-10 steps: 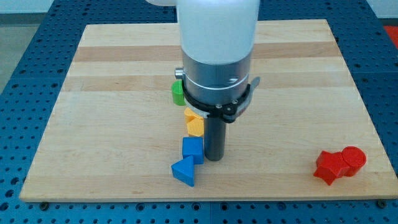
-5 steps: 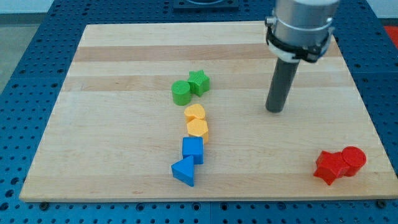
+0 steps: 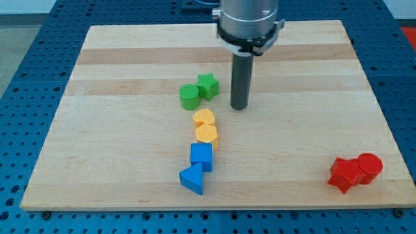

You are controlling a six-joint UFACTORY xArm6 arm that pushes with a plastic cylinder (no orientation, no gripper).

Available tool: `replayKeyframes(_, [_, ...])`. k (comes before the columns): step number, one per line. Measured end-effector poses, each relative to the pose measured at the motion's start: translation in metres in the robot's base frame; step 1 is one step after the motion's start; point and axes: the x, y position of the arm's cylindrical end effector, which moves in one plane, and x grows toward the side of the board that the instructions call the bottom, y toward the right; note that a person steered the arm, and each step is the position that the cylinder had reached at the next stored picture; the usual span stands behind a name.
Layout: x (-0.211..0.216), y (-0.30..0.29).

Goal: Keep green circle on left side of green star

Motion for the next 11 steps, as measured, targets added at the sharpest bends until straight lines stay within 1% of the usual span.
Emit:
replayKeyframes(7, [0.0, -0.079])
replayKeyframes(9, [0.026, -0.103])
replayKeyframes(11, [0.018, -0.107])
